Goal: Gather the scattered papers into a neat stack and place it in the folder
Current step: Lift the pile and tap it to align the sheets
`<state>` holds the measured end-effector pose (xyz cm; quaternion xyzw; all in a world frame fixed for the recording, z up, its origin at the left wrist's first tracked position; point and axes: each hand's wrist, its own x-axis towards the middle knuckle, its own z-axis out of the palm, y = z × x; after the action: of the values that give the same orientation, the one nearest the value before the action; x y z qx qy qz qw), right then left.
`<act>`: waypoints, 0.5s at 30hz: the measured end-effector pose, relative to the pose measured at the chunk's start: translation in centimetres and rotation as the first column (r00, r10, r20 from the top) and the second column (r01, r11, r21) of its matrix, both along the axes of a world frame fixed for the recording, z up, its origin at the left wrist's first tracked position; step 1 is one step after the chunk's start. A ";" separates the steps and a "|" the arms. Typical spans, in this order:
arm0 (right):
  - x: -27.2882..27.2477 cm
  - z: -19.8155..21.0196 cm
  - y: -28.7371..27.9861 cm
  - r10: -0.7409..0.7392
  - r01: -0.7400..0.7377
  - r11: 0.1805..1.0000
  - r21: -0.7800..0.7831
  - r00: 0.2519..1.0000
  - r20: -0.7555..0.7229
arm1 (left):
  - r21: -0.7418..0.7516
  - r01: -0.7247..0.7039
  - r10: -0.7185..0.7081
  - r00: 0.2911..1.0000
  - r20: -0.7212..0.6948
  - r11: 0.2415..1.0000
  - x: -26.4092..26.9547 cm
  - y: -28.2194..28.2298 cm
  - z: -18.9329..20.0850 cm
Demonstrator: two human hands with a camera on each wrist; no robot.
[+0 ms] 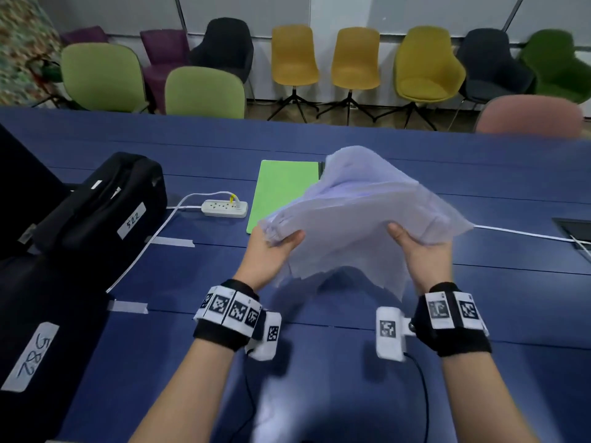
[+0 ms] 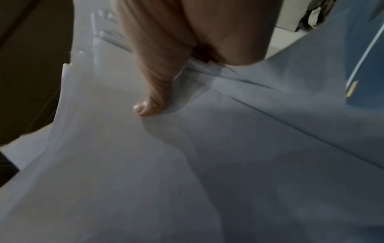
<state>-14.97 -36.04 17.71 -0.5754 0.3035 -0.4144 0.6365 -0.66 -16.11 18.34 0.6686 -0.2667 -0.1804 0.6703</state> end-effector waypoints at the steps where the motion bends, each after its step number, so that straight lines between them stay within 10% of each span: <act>1: -0.3 -0.3 0.3 0.049 -0.049 0.999 0.001 0.999 -0.002 | -0.023 -0.018 0.018 1.000 -0.023 1.000 -0.2 0.4 -0.5; 15: -2.1 -4.1 -1.0 0.359 -0.363 0.931 0.037 0.892 -0.273 | 0.250 -0.038 0.109 0.955 -0.277 0.968 2.6 0.9 -7.0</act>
<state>-17.06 -37.08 13.62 -0.6784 0.2738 -0.2071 0.6496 1.91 -15.22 11.29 0.7212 -0.1169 -0.2819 0.6219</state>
